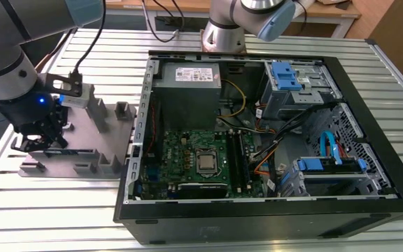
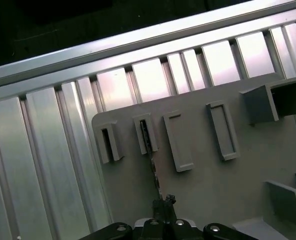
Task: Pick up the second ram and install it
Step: 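Pick up the second ram and move it above second insertion slot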
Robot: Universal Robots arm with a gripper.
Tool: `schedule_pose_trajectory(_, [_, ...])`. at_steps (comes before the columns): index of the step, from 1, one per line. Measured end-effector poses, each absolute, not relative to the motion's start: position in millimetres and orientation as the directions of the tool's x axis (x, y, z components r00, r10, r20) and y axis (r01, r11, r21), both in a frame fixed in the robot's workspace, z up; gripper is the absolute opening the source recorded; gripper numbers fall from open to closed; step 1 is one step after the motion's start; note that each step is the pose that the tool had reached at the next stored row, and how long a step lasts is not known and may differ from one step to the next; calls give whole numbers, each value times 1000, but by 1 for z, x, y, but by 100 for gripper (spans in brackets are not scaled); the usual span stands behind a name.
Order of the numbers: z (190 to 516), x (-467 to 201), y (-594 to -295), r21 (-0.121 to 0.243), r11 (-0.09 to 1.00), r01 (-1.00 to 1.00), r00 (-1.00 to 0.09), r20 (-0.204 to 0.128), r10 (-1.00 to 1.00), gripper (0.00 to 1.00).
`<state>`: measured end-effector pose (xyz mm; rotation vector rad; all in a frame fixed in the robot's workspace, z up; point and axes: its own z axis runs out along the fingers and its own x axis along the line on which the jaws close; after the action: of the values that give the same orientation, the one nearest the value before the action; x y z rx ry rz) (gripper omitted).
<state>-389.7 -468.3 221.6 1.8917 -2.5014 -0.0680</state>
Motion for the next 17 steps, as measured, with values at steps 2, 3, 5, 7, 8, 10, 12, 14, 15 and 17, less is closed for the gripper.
schedule_pose_trajectory(2, [222, -390, -468, 37, 261, -965, -262, -22, -965, 11])
schedule_pose_trajectory(3, [222, -390, -468, 37, 254, -966, -255, -22, -967, 11])
schedule_pose_trajectory(5, [222, -390, -468, 37, 243, -969, -244, -22, -970, 11])
schedule_pose_trajectory(7, [222, -390, -468, 37, 233, -972, -234, -22, -972, 11])
schedule_pose_trajectory(8, [222, -390, -468, 37, 229, -973, -230, -22, -973, 11])
schedule_pose_trajectory(10, [222, -390, -468, 37, 221, -975, -221, -22, -975, 11])
schedule_pose_trajectory(12, [222, -390, -468, 37, 212, -977, -213, -22, -977, 11])
schedule_pose_trajectory(14, [222, -390, -468, 37, 204, -978, -205, -22, -978, 11])
schedule_pose_trajectory(15, [222, -390, -468, 37, 201, -979, -202, -22, -979, 11])
schedule_pose_trajectory(17, [222, -390, -468, 37, 200, -979, -201, -22, -979, 11])
